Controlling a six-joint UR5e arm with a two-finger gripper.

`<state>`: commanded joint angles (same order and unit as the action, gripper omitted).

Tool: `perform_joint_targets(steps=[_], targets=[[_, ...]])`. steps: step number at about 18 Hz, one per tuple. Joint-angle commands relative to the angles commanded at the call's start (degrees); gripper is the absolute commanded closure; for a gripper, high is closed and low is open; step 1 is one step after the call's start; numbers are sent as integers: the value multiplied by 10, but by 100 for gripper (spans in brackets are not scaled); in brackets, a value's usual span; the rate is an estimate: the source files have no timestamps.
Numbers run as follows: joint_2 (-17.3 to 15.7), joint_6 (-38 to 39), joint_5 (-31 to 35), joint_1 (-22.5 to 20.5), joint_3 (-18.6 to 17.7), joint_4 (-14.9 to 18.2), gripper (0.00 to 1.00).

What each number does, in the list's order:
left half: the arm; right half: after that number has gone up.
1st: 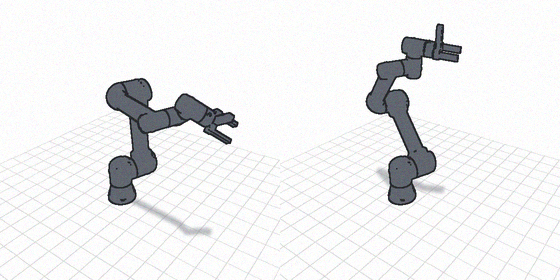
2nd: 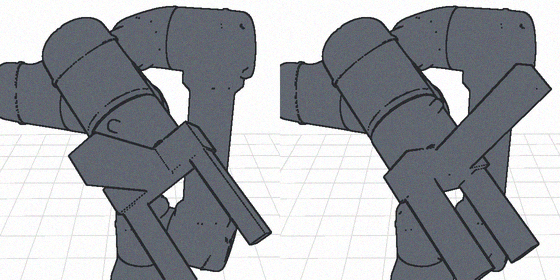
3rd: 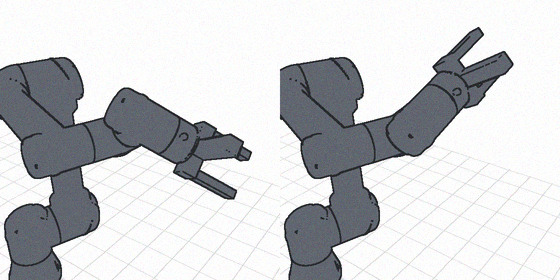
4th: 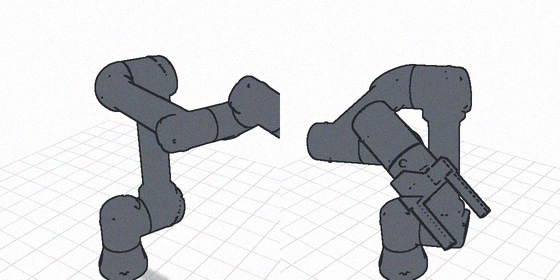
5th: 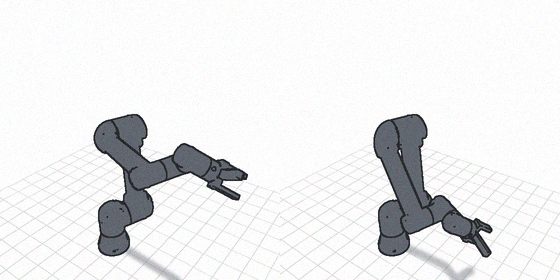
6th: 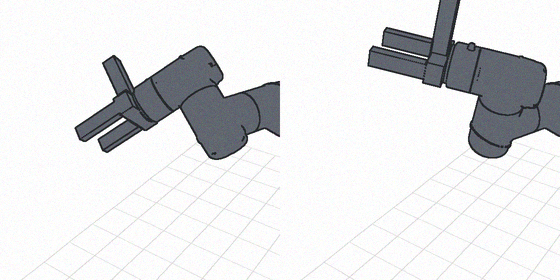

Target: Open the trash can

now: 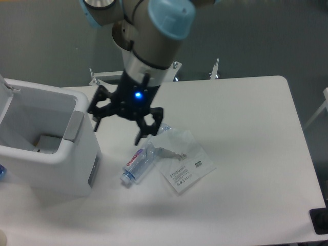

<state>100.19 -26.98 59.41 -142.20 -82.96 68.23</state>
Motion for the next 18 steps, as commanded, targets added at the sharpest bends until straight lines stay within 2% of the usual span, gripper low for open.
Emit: perform_joint_targets(steps=[2, 3, 4, 8, 11, 18], targets=[[5, -10, 14, -12, -3, -34, 0], [10, -21, 37, -27, -4, -39, 0], [11, -44, 80, -44, -16, -39, 0], [-4, -151, 211, -51, -65, -41, 0], [6, -206, 261, -92, -103, -48, 0], [97, -419, 287, -145, -66, -51, 0]])
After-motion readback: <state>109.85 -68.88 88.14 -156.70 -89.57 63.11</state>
